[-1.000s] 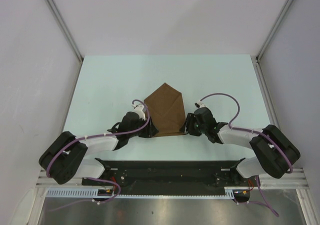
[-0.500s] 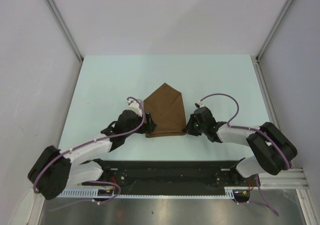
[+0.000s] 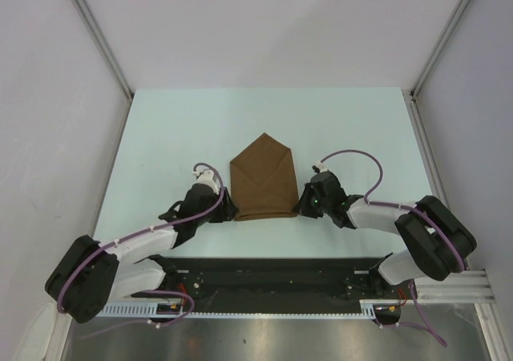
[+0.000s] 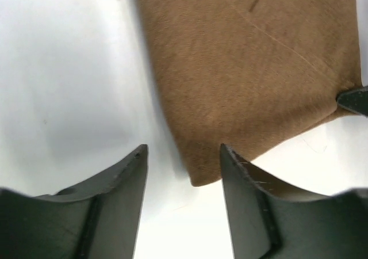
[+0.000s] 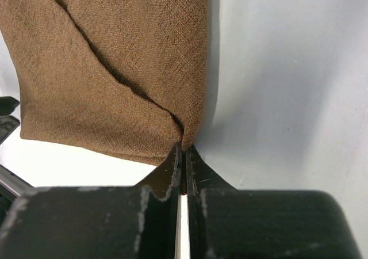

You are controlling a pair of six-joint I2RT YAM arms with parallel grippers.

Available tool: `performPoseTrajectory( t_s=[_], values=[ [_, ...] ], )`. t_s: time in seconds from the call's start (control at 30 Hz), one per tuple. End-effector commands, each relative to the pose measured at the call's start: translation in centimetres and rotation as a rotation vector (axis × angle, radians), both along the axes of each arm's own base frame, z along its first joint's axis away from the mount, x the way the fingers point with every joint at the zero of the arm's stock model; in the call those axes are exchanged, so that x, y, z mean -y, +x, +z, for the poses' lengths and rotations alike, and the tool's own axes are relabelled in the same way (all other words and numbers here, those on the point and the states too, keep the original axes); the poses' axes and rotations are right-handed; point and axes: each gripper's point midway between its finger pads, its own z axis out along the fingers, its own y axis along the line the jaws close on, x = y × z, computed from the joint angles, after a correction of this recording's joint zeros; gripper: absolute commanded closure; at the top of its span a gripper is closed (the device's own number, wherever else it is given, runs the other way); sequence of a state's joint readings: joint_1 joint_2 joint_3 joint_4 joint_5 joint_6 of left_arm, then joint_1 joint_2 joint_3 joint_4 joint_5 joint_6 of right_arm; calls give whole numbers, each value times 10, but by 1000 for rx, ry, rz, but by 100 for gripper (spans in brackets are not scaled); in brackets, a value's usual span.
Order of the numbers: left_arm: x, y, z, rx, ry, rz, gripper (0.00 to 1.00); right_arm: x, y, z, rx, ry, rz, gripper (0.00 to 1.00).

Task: Fold the napkin, place the utensils inside, and roll it up
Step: Roll the napkin with the utensil

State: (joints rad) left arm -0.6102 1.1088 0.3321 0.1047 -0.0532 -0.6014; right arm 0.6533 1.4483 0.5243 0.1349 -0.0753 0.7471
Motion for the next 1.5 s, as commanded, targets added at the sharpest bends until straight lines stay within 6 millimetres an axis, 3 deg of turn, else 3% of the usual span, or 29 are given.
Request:
performPoseTrajectory(
  t_s=[0.0, 0.5, 0.77, 0.8, 0.83, 0.9, 0.93, 1.0, 1.03, 1.1, 1.23, 1.27, 1.33, 1.37, 1.43, 1.47],
  values=[
    [10, 2, 7, -11, -150, 26, 45, 0, -13, -13, -51, -33, 42, 100],
    [25, -23, -18, -131, -310, 8, 58, -5, -13, -13, -49, -26, 52, 100],
    [24, -14, -13, -112, -300, 8, 89, 0, -13, -4, -22, -43, 58, 100],
    [27, -12, -9, -114, -302, -12, 93, -1, -11, 4, 3, -34, 64, 98],
    [25, -9, -8, -117, -303, -13, 100, -3, -7, 12, 32, -35, 82, 88],
    [22, -7, -7, -141, -294, -25, 100, -3, -3, 26, 78, -50, 106, 74],
    [23, -1, 3, -140, -317, -43, 100, -6, 0, 44, 136, -38, 119, 59],
    [16, 0, 2, -172, -283, -58, 100, -10, 3, 67, 255, -122, 176, 47],
    [14, 10, 12, -161, -293, -57, 100, -13, 3, 82, 328, -146, 193, 40],
    [9, 10, 12, -190, -284, -57, 100, -25, 2, 105, 475, -230, 240, 34],
    [10, 15, 18, -235, -345, -56, 100, -54, 1, 124, 664, -325, 284, 25],
    [12, 14, 20, -249, -360, -70, 100, -66, 1, 114, 681, -357, 313, 25],
    [14, 13, 18, -283, -372, -77, 100, -89, -2, 120, 763, -424, 347, 25],
    [15, 11, 19, -298, -383, -89, 100, -97, -1, 104, 765, -489, 370, 25],
    [16, 11, 18, -325, -396, -87, 100, -123, -5, 111, 841, -546, 399, 24],
    [16, 9, 17, -343, -399, -95, 100, -132, -6, 93, 836, -592, 431, 24]
  ],
)
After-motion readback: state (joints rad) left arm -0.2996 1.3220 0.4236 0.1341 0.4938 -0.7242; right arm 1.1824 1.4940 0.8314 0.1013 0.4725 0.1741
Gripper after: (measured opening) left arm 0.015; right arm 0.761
